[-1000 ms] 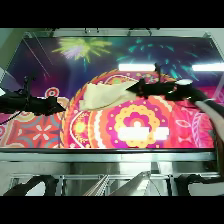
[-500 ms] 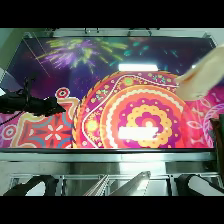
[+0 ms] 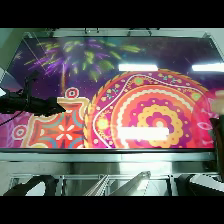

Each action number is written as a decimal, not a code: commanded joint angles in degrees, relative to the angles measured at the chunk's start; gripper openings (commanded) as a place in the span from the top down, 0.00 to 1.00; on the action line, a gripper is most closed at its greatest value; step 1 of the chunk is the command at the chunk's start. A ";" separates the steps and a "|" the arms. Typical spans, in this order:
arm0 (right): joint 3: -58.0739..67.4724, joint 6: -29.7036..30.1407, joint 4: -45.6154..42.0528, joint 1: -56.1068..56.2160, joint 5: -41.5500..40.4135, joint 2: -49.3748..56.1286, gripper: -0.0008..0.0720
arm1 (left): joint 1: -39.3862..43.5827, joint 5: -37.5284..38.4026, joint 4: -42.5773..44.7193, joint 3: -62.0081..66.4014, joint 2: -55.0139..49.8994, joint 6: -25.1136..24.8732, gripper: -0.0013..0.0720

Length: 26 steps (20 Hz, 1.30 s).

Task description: Fold the shirts.

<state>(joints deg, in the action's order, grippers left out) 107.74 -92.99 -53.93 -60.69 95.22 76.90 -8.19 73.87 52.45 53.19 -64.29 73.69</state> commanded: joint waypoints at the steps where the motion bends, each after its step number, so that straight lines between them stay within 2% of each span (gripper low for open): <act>1: -1.51 -9.25 -12.41 -2.97 10.45 -1.20 0.97 | 1.57 -2.99 -0.11 -2.51 0.00 -0.83 0.96; 2: -3.06 -10.84 -16.63 -2.97 10.49 -2.12 0.97 | 2.43 -3.41 -0.09 -4.02 0.02 -0.83 0.96; 5: -8.63 -10.73 -28.96 -2.95 10.54 -5.49 0.97 | 4.48 -3.63 -0.15 -7.08 0.02 -0.83 0.96; 8: -17.88 -8.52 -42.66 -5.38 10.51 -10.58 0.97 | 6.51 -3.43 -0.15 -7.67 0.02 -0.83 0.96; 12: -32.28 -7.74 -44.81 -11.39 10.40 -13.92 0.97 | 9.81 -5.01 -0.15 -7.67 0.02 -0.83 0.96; 13: -34.88 -7.76 -44.87 -12.26 10.21 -13.86 0.94 | 10.67 -5.03 -0.17 -7.67 0.02 -0.83 0.96; 14: -36.94 -7.76 -44.94 -12.57 10.25 -13.88 0.62 | 11.47 -5.01 -0.17 -7.67 0.02 -0.83 0.96; 15: -37.99 -7.74 -44.89 -12.52 10.36 -13.86 0.23 | 12.28 -4.85 -0.15 -7.67 0.02 -0.83 0.96; 16: -38.23 -7.72 -44.87 -12.39 10.49 -13.88 0.05 | 13.16 -4.85 -0.13 -7.67 0.02 -0.83 0.96; 19: -37.99 -7.80 -44.09 -12.41 10.47 -14.47 0.05 | 14.91 -6.14 -0.15 -7.61 0.02 -0.83 0.96; 20: -37.44 -8.66 -41.13 -12.41 10.47 -14.32 0.08 | 15.19 -6.69 -0.22 -7.50 0.04 -0.83 0.96; 21: -36.72 -9.25 -36.46 -12.35 10.27 -13.99 0.35 | 15.19 -6.47 -0.22 -6.91 0.02 -0.83 0.96; 22: -35.69 -8.96 -29.16 -12.00 9.73 -13.35 0.90 | 15.17 -5.73 -0.22 -5.68 0.04 -0.81 0.96; 23: -35.01 -8.81 -21.75 -11.28 8.63 -12.85 0.97 | 15.10 -4.09 -0.13 -3.26 0.02 -0.81 0.96; 25: -34.93 -6.12 -5.79 -8.02 4.39 -12.87 0.97 | 14.40 -1.44 -0.85 2.69 0.24 -0.76 0.96; 26: -34.95 -5.03 -0.50 -4.92 1.81 -13.44 0.97 | 13.62 -0.98 -3.39 5.01 0.76 -0.79 0.96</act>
<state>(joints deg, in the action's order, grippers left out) 72.34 -100.79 -74.83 -69.95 102.52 63.70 6.22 70.32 51.70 52.56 -64.07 72.86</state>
